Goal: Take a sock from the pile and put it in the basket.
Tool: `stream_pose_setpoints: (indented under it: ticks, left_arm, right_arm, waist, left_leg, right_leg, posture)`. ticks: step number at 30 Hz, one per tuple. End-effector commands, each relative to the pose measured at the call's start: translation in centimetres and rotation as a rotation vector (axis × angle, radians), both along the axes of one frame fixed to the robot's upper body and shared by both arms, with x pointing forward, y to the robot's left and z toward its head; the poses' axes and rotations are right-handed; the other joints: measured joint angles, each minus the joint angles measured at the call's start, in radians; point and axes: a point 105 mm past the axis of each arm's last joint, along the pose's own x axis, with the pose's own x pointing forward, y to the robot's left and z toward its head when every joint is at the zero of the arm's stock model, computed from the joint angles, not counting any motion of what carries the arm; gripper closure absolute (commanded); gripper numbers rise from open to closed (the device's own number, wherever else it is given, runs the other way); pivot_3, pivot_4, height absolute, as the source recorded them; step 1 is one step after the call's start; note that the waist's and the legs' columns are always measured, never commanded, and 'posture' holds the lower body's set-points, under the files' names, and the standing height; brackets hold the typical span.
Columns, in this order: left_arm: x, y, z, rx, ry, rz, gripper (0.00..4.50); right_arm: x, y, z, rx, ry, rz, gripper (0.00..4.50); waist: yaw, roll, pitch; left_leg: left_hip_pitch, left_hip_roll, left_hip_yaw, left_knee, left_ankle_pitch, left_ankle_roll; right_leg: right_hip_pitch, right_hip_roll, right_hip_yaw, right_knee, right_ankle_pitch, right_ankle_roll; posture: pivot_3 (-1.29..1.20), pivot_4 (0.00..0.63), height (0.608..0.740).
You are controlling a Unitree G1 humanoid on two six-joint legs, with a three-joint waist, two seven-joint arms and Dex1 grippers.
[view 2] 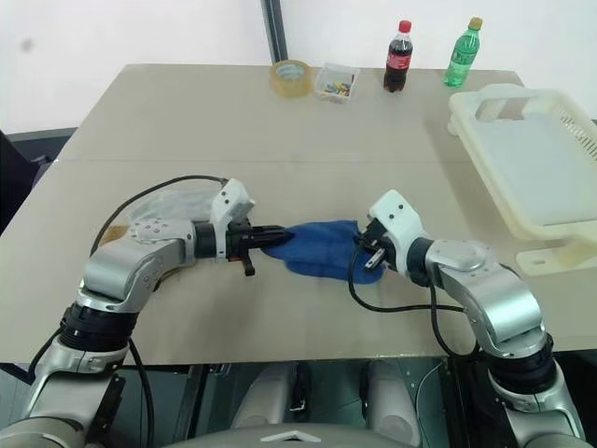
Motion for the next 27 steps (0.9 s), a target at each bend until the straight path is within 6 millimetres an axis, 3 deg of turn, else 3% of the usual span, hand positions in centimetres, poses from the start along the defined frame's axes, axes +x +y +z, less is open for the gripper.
stream_pose_setpoints:
  ticks: [1, 3, 7, 10, 12, 16, 18, 20, 23, 27]
  left_arm:
    - [0.4, -0.2, 0.3, 0.011, -0.034, 0.005, 4.50]
    - [0.4, -0.3, 0.0, 0.018, -0.028, -0.007, 4.50]
    - [0.8, -0.2, -0.6, 0.042, -0.033, 0.001, 3.26]
    - [1.3, -0.3, -0.5, 0.046, -0.072, 0.021, 1.75]
    - [1.5, -0.2, -0.1, 0.033, -0.098, 0.025, 0.79]
    - [2.2, 1.5, 1.1, -0.013, -0.115, 0.091, 0.73]
    - [2.1, 2.5, 1.3, -0.026, -0.092, 0.113, 0.73]
    - [1.7, 3.0, 1.2, -0.033, -0.056, 0.108, 0.73]
    - [0.6, 3.1, 0.5, -0.044, 0.022, 0.083, 0.73]
    - [-0.1, 2.8, -0.1, -0.067, 0.086, 0.080, 0.73]
  right_arm:
    - [-0.4, 0.0, 0.4, -0.020, -0.035, 0.010, 4.41]
    - [-0.4, -0.1, 0.1, -0.028, -0.029, 0.010, 4.41]
    - [-0.4, -0.2, -0.3, -0.039, -0.026, 0.015, 4.50]
    - [-0.7, -0.3, -0.8, -0.065, -0.013, 0.069, 4.50]
    - [-0.7, -0.5, -0.8, -0.069, -0.023, 0.075, 3.88]
    - [-0.2, -1.1, 0.3, -0.074, -0.131, 0.056, 2.58]
    - [-0.4, -1.1, 1.0, -0.051, -0.164, 0.085, 2.58]
    - [-0.6, -0.8, 1.5, -0.035, -0.192, 0.121, 3.04]
    - [-0.8, 0.4, 1.8, -0.013, -0.225, 0.205, 4.42]
    - [-0.7, 2.3, 0.3, -0.040, -0.218, 0.315, 4.47]
  waist:
    - [0.000, 0.000, 0.000]
    - [0.000, 0.000, 0.000]
    - [0.000, 0.000, 0.000]
    - [0.001, 0.000, 0.000]
    - [0.003, 0.000, 0.000]
    - [0.005, 0.000, 0.000]
    - [0.003, 0.000, 0.000]
    - [0.002, 0.000, 0.000]
    - [0.002, 0.000, 0.000]
    - [-0.001, -0.001, 0.000]
  left_leg:
    - [0.000, 0.000, 0.000, 0.000, 0.000, 0.000]
    - [0.000, 0.000, 0.000, 0.000, 0.000, 0.000]
    - [0.000, 0.000, 0.000, 0.000, -0.001, 0.001]
    - [0.000, 0.000, 0.000, 0.000, -0.001, 0.001]
    - [0.000, 0.000, 0.000, 0.000, -0.001, 0.002]
    - [-0.001, 0.000, 0.000, 0.000, -0.001, 0.001]
    - [0.000, 0.000, 0.000, 0.000, -0.001, 0.001]
    - [0.000, 0.000, 0.000, 0.000, -0.001, 0.001]
    - [0.000, 0.000, 0.000, 0.000, -0.001, 0.001]
    - [0.000, 0.000, 0.000, 0.000, 0.000, 0.001]
  right_leg:
    - [0.000, 0.000, 0.000, 0.000, 0.000, 0.000]
    - [0.000, 0.000, 0.000, -0.001, 0.000, 0.000]
    - [0.000, 0.000, 0.000, -0.001, 0.000, 0.000]
    - [0.000, 0.000, 0.000, -0.001, 0.000, 0.000]
    - [0.000, 0.000, 0.000, -0.001, 0.000, 0.000]
    - [0.000, 0.000, 0.000, -0.001, 0.000, 0.000]
    - [0.000, 0.000, 0.000, -0.001, 0.000, 0.000]
    - [0.000, 0.001, 0.000, -0.001, 0.000, 0.000]
    - [0.000, 0.000, 0.000, -0.001, 0.000, 0.000]
    - [0.000, 0.000, 0.000, -0.001, 0.000, 0.000]
  posture:
    - [0.00, 0.150, 0.740]
    - [0.00, 0.150, 0.740]
    - [0.00, 0.150, 0.740]
    - [0.00, 0.150, 0.740]
    - [0.00, 0.150, 0.740]
    - [0.00, 0.150, 0.740]
    - [0.00, 0.150, 0.740]
    - [0.00, 0.150, 0.740]
    - [0.00, 0.150, 0.740]
    - [0.00, 0.150, 0.740]
